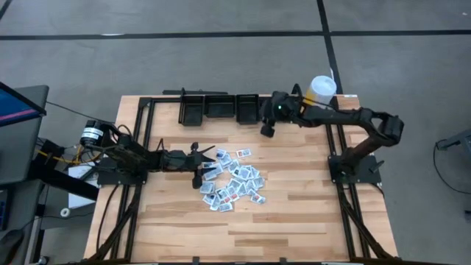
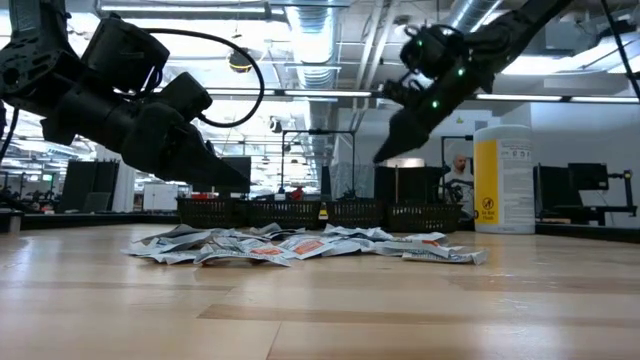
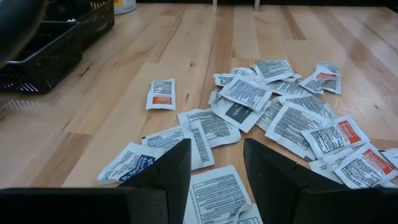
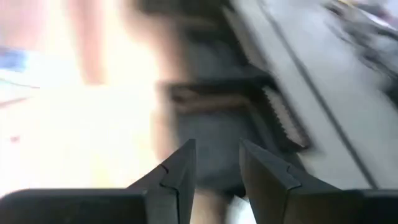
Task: Pick & Place First Aid Supplies
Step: Put the blue alcohol pad into the left black bin
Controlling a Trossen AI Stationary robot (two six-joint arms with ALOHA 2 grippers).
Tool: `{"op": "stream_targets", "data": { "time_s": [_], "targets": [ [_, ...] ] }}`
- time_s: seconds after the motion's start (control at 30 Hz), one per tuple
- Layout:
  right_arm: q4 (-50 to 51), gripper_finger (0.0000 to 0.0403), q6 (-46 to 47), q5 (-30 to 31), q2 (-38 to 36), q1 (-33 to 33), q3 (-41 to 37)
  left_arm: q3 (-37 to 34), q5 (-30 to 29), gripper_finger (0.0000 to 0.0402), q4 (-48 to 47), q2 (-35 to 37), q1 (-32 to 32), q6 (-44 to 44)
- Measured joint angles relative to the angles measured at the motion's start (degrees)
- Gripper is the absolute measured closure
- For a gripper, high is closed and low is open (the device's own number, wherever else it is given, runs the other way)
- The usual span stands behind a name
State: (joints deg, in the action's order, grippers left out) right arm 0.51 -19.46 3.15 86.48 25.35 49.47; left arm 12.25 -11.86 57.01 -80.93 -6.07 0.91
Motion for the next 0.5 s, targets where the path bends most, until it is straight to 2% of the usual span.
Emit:
{"op": "stream_targets", "data": {
  "time_s": [0.17,0.27,0.5],
  "targets": [
    [-0.36,0.0293,0.00,-6.26,0.74,-7.62,-0.04,0.02,-0.02,0.0253,0.04,0.00,0.00,0.00],
    [-0.71,0.0295,0.00,-7.76,2.70,-12.36,-0.13,0.02,-0.04,0.0253,0.10,0.00,0.00,0.00],
    [-9.37,0.0295,-0.94,-9.26,9.35,-21.33,-0.09,0.02,-0.04,0.0253,0.70,-0.02,0.00,0.53]
  ]
}}
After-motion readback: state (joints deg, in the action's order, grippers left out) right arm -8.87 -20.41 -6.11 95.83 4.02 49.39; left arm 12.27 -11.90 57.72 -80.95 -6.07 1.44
